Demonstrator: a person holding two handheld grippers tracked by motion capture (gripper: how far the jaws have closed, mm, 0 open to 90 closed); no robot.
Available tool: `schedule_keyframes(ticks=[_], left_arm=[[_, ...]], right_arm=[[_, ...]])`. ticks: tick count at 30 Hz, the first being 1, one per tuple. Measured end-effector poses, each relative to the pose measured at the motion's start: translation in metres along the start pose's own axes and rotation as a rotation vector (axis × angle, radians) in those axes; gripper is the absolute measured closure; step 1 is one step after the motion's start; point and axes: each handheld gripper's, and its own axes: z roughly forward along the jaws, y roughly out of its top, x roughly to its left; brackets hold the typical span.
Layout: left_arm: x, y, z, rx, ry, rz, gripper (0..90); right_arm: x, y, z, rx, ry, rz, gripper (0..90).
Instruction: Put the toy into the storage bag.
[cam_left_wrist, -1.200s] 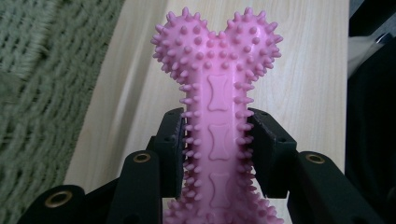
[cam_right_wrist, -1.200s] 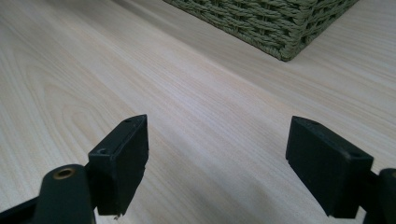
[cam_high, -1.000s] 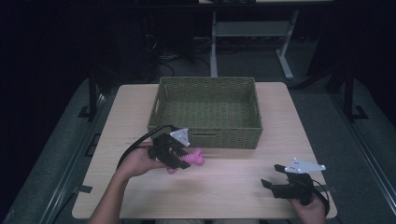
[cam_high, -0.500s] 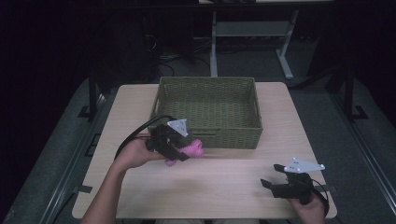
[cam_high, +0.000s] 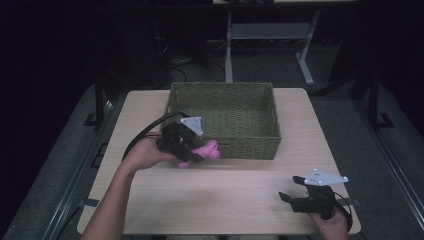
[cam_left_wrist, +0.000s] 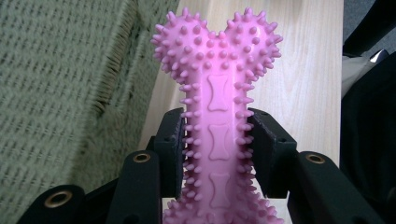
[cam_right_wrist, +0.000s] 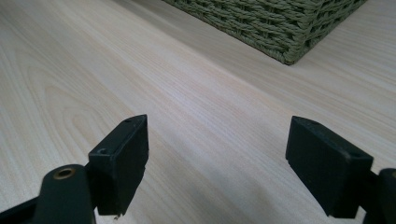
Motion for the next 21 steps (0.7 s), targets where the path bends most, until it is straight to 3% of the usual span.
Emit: schedule_keyframes(ticks=[12, 21], left_arm=[[0.011, 0.014, -0.008, 0.003, 0.003, 0.012, 58.7], [0.022, 0.020, -0.012, -0.001, 0.003, -0.001, 58.7]], right_arm=[[0.001, 0.000, -0.001, -0.008, 0.006, -0.007, 20.9], [0.002, 0.000, -0.002, -0.007, 0.007, -0.010, 20.9]])
